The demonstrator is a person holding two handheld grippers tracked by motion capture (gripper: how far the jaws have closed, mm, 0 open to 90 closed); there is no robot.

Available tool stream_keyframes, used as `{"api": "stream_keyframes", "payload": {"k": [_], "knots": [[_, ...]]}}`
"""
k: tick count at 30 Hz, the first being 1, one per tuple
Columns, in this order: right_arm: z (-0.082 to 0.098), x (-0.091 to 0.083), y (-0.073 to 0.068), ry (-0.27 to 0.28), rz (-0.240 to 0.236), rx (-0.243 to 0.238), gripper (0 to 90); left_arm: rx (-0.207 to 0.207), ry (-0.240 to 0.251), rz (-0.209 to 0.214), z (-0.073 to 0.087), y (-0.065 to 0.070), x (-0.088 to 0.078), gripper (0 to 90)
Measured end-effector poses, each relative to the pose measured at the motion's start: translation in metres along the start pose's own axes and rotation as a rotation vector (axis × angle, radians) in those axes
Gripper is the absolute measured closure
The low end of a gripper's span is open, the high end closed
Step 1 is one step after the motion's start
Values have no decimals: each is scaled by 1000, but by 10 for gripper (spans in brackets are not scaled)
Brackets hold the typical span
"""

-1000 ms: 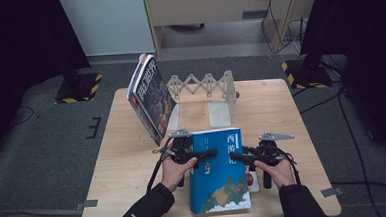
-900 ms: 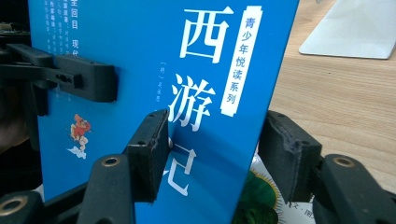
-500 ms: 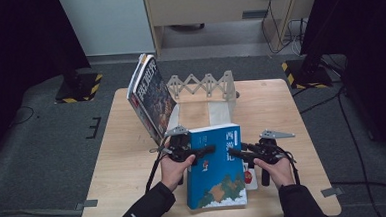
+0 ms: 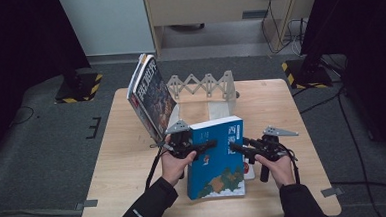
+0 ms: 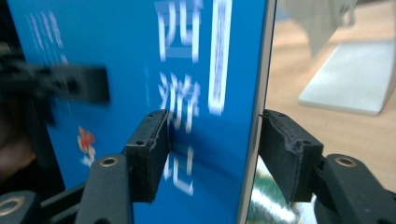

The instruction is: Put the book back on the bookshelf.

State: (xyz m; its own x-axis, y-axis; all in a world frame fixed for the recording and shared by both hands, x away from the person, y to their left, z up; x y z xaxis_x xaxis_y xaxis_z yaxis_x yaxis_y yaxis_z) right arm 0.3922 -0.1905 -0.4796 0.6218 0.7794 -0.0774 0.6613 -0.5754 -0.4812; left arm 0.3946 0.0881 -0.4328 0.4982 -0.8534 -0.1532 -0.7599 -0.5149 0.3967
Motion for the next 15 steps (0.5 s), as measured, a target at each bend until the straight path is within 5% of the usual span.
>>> {"api": "stream_keyframes", "payload": {"k": [3,15], "knots": [[7,3,0,-48,-16,8,401,11,0,0,1,1,-2,605],[7,1,-2,-54,-28,-35,468,43,15,6,5,2,-6,594]]}}
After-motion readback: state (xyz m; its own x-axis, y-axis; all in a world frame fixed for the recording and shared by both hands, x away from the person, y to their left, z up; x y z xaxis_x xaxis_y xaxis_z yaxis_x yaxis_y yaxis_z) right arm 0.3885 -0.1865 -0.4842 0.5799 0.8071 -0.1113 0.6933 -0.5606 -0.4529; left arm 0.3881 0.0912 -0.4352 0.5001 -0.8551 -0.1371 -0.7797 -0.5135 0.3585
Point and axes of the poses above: each handheld gripper's, and its own axes: x roughly forward along the jaws, z roughly out of its underside, y roughly to its right, the point moved 1 cm from there along x, roughly forward along the jaws, and after that the axes turned 13 degrees about y, right-handed, at the moved point
